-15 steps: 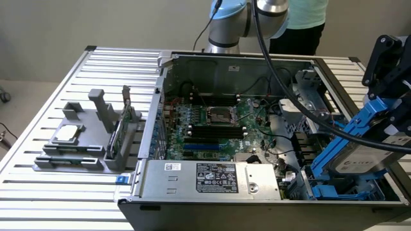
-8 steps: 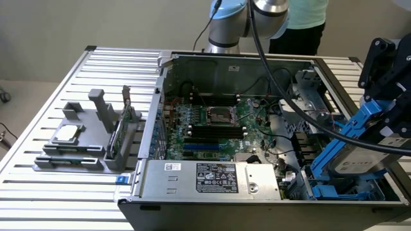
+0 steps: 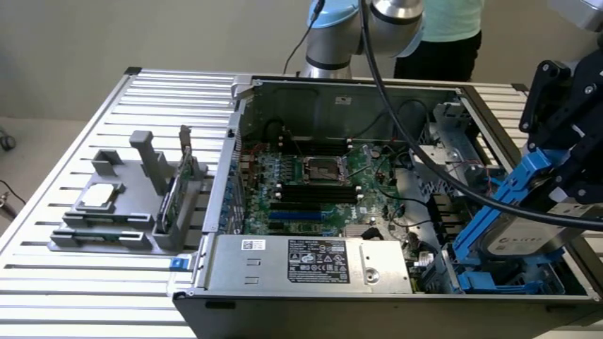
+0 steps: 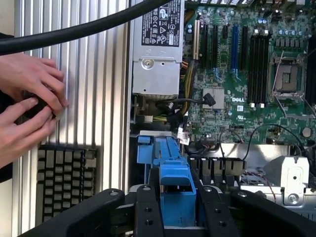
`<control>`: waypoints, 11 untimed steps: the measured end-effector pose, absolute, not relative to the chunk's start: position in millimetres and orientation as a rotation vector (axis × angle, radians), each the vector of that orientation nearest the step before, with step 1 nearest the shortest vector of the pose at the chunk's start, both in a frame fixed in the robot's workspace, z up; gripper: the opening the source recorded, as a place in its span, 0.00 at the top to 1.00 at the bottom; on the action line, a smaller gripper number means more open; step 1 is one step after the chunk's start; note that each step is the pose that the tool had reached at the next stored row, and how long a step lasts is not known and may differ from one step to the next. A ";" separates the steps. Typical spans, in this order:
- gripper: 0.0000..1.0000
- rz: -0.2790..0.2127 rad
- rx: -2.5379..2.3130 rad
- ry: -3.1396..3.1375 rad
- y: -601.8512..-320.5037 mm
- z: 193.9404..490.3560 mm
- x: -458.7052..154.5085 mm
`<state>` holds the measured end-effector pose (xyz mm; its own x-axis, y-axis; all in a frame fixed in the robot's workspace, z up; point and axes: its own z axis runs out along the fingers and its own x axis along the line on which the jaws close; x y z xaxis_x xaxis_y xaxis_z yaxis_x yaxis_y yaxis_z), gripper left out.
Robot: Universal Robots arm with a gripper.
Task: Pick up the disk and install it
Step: 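Pick up the disk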
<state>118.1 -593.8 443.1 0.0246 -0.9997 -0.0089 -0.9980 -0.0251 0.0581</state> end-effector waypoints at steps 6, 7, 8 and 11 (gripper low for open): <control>0.67 -0.064 2.207 -2.182 -593.3 439.1 117.9; 0.67 -0.063 2.205 -2.182 -593.1 438.6 117.9; 0.67 -0.061 2.204 -2.183 -592.7 438.1 117.9; 0.67 -0.059 2.200 -2.185 -591.0 436.7 117.9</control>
